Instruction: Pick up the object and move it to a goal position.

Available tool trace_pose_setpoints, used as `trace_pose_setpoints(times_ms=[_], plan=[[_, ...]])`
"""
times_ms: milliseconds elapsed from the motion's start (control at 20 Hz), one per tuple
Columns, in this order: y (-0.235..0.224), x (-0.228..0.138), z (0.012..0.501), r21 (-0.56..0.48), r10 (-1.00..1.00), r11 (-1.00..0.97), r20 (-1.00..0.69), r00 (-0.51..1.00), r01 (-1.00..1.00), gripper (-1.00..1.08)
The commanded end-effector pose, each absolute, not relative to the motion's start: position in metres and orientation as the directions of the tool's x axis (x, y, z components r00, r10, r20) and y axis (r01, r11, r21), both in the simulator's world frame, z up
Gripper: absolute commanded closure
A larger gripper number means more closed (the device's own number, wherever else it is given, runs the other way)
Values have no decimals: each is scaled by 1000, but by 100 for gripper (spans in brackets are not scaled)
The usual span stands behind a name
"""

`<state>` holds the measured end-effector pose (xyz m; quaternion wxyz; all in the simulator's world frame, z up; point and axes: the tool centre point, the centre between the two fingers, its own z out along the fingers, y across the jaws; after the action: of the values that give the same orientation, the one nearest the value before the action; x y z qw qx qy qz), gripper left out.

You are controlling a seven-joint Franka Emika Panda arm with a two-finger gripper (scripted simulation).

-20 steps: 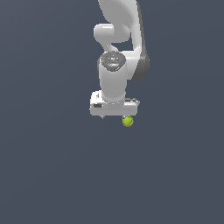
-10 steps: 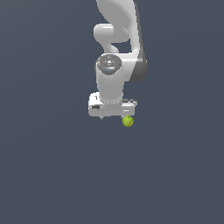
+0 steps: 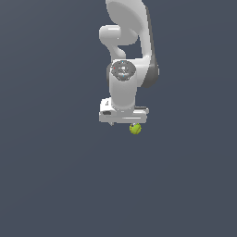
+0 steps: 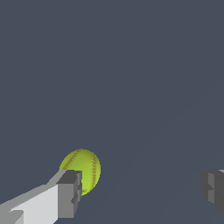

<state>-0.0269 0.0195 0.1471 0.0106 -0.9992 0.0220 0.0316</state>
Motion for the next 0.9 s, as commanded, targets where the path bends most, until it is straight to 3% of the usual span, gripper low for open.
trace_pose_setpoints(times_ms=[0, 850], plan=[[29, -32, 140, -15, -61, -998, -57, 997, -62, -92], [93, -78, 94, 0, -194, -981, -3, 981, -194, -92]])
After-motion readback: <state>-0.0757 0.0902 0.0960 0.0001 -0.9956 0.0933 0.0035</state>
